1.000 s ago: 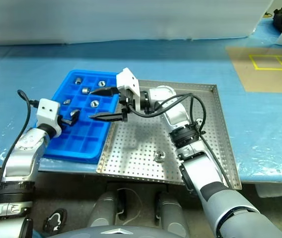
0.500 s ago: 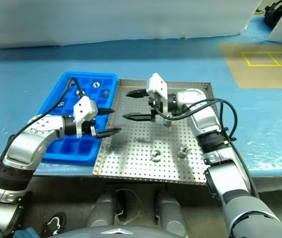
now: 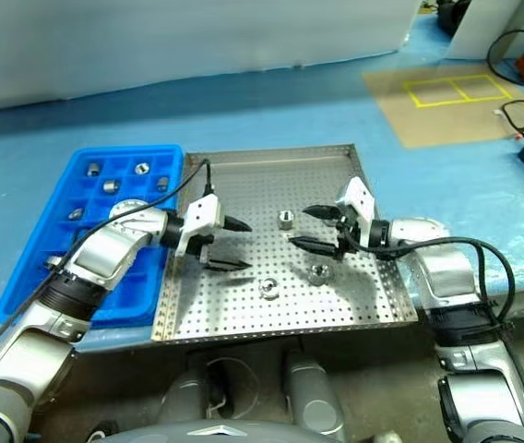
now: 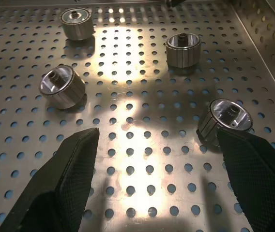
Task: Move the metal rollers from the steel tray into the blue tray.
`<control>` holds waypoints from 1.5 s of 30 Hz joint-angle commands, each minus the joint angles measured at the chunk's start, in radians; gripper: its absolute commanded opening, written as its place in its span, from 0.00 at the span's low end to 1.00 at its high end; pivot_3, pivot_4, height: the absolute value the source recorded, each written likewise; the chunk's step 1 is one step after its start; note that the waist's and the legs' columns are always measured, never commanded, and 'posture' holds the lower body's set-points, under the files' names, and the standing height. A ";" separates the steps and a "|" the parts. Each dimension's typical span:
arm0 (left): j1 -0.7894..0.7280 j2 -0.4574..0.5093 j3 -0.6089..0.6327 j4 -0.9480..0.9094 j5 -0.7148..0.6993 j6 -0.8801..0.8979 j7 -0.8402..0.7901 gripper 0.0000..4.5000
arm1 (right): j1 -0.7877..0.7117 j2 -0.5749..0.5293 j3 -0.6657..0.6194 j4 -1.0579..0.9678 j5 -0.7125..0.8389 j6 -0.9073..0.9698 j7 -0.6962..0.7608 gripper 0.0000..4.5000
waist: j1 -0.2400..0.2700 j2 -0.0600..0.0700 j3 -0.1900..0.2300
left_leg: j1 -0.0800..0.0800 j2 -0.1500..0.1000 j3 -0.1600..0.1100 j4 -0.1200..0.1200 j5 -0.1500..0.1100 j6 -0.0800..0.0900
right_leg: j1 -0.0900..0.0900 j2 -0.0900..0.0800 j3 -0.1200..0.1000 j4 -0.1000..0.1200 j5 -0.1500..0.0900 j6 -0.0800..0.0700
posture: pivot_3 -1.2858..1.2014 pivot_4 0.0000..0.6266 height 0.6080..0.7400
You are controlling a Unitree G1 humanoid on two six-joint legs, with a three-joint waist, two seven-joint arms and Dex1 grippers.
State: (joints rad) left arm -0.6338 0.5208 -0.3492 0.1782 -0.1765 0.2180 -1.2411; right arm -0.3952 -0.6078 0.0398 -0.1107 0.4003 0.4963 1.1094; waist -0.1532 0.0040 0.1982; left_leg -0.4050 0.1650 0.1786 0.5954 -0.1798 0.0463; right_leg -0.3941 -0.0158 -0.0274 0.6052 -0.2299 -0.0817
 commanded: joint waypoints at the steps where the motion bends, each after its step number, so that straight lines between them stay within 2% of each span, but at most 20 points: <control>1: -0.022 -0.035 -0.028 0.037 0.010 -0.032 -0.045 0.91 | 0.019 -0.021 -0.020 -0.114 0.042 0.034 -0.020 0.89 | -0.014 0.000 0.000 | 0.001 0.000 0.000 0.000 0.000 0.000 | 0.001 0.000 0.000 0.000 0.000 0.000 | 0.23 0.24 1.00; 10: -0.031 -0.075 -0.080 0.169 0.048 -0.003 -0.136 0.91 | 0.032 -0.053 0.012 -0.179 0.044 0.037 -0.011 0.89 | -0.064 0.000 0.000 | 0.003 -0.005 -0.001 0.002 -0.003 0.004 | 0.007 -0.004 -0.001 -0.003 -0.001 0.008 | 0.22 0.24 1.00; 16: -0.033 -0.124 -0.084 0.255 0.087 -0.064 -0.108 0.91 | 0.036 -0.055 0.026 -0.186 0.034 0.029 -0.019 0.89 | -0.083 0.003 -0.002 | 0.003 -0.010 -0.002 0.002 -0.007 0.011 | 0.011 -0.008 -0.002 -0.009 -0.001 0.009 | 0.22 0.24 1.00; 22: -0.021 -0.142 -0.092 0.273 0.100 -0.092 -0.111 0.91 | 0.047 -0.047 0.036 -0.187 0.021 0.021 -0.042 0.89 | -0.087 0.004 -0.002 | 0.008 -0.012 -0.002 0.002 -0.011 0.018 | 0.025 -0.011 -0.004 -0.021 0.001 0.012 | 0.21 0.24 1.00; 35: -0.012 -0.172 -0.066 0.304 0.109 -0.153 -0.077 0.91 | 0.042 -0.043 0.057 -0.159 -0.011 -0.016 -0.083 0.89 | -0.117 0.004 -0.002 | 0.010 -0.020 -0.002 0.003 -0.013 0.023 | 0.028 -0.022 -0.007 -0.022 0.000 0.015 | 0.21 0.24 1.00; 38: -0.009 -0.171 -0.060 0.308 0.110 -0.157 -0.070 0.78 | 0.038 -0.040 0.060 -0.154 -0.015 -0.022 -0.089 0.89 | -0.126 0.004 -0.002 | 0.009 -0.021 -0.002 0.003 -0.014 0.025 | 0.028 -0.023 -0.007 -0.022 -0.001 0.016 | 0.21 0.24 1.00; 40: -0.010 -0.174 -0.057 0.317 0.126 -0.153 -0.037 0.65 | 0.034 -0.037 0.061 -0.150 -0.017 -0.025 -0.091 0.89 | -0.134 0.004 -0.002 | 0.009 -0.021 -0.002 0.003 -0.014 0.025 | 0.028 -0.024 -0.008 -0.022 -0.001 0.017 | 0.21 0.24 1.00; 45: -0.020 -0.187 -0.032 0.325 0.110 -0.170 -0.028 0.65 | 0.029 -0.035 0.065 -0.138 -0.024 -0.031 -0.090 0.89 | -0.139 0.004 -0.002 | 0.009 -0.021 -0.003 0.003 -0.014 0.026 | 0.028 -0.024 -0.009 -0.022 -0.002 0.018 | 0.22 0.24 1.00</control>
State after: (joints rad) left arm -0.6583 0.3318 -0.3939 0.4938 -0.0688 0.0448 -1.2687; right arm -0.3495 -0.6443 0.1062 -0.2383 0.3745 0.4853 1.0192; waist -0.2918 0.0078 0.1958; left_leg -0.3961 0.1438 0.1759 0.5982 -0.1941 0.0719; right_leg -0.3658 -0.0396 -0.0365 0.5835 -0.2318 -0.0637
